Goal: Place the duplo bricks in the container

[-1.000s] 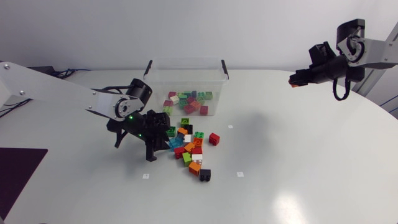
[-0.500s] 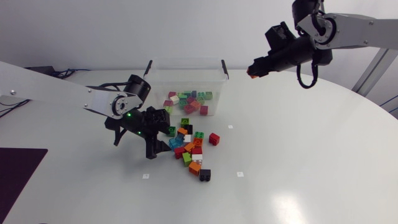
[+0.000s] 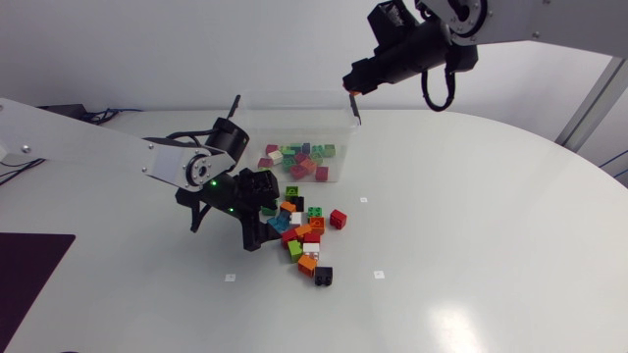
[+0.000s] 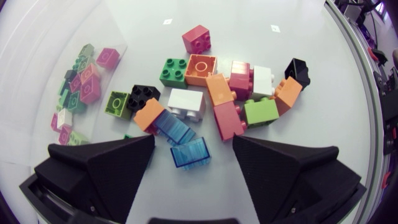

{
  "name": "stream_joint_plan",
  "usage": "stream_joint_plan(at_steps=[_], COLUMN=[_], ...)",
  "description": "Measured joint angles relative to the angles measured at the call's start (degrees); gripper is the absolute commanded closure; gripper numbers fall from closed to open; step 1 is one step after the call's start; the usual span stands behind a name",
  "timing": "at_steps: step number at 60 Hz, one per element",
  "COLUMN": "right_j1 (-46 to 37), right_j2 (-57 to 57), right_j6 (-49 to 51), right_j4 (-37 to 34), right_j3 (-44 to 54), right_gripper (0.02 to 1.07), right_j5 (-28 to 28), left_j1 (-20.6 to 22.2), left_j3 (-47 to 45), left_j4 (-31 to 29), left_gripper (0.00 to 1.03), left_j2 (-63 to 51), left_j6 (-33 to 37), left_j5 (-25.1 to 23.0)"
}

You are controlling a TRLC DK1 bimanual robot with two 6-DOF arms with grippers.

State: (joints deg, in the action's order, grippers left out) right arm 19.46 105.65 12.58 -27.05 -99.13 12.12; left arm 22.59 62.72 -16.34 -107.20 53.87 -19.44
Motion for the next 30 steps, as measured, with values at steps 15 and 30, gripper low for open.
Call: stream_joint_plan(at_steps=[15, 30], right_j1=[1.8, 2.6], right_j2=[5.7, 12.3], right_j6=[-0.2, -0.2], right_j4=[0.0, -0.3], right_j3=[-3.3, -11.5], right_gripper=[0.88, 0.69], right_j5=[-0.2, -0.3], left_j1=[0.0, 0.0], left_j3=[0.0, 0.0], left_j4=[0.4, 0.4], left_gripper=[0.16, 0.19], left_j2=[-0.8, -0.9], left_j6=[-1.4, -2.7], left_j5=[1.8, 2.5])
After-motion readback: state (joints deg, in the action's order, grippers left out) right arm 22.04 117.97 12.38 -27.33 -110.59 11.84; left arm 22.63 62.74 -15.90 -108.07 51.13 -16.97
